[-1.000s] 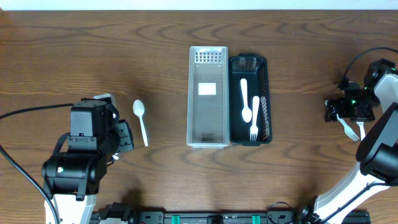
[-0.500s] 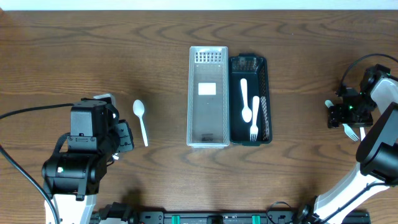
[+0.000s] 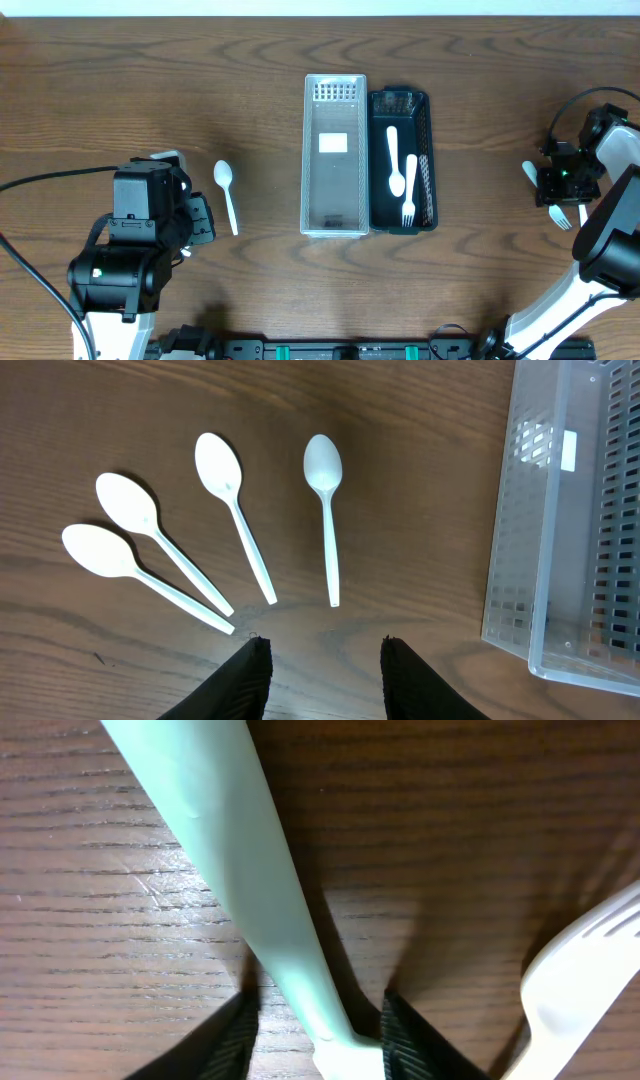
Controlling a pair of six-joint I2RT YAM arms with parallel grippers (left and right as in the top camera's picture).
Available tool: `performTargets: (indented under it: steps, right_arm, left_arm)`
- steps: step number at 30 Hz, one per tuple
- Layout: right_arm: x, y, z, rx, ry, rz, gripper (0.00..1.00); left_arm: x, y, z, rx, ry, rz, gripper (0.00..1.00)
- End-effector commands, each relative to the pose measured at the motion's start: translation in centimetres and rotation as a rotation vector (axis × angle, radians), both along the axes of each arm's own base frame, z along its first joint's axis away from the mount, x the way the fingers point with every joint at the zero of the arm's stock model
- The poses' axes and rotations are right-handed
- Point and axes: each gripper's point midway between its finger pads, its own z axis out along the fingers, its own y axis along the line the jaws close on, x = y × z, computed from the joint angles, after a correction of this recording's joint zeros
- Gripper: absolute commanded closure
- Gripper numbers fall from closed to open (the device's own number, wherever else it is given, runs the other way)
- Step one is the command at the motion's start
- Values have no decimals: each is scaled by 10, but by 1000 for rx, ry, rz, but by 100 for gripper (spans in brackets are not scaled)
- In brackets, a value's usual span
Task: Pack container
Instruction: 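Grasp the white knife with the right gripper, then carry the knife into the black basket and release it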
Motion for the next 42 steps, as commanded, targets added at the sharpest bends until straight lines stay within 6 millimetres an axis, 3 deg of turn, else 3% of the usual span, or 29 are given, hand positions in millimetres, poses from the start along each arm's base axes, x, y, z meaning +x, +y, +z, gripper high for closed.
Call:
performTargets:
  steps: [1, 17, 26, 29, 33, 37, 39, 42]
  right_arm:
    - [-5, 9, -10, 42, 18, 7, 64]
    - [-2, 10, -10, 48, 4, 6, 92]
    - [13, 11, -2, 18, -38, -75, 96]
    - [33, 17, 20, -9, -100, -92, 97]
    - [66, 37, 74, -44, -231, -125, 99]
    - [85, 80, 136, -47, -351, -100, 99]
    - [88, 112, 164, -34, -405, -67, 99]
    - [86, 159, 191, -2, -471, -28, 99]
  left_arm:
    - [2, 1, 6, 6, -17, -2, 61]
    - [2, 1, 6, 6, -17, -2, 61]
    - [2, 1, 6, 6, -17, -2, 61]
    - [2, 1, 6, 6, -17, -2, 61]
    - [2, 1, 6, 6, -17, -2, 61]
    - [2, 0, 6, 5, -17, -2, 61]
    - [2, 1, 6, 6, -17, -2, 61]
    - [2, 1, 6, 6, -17, -2, 61]
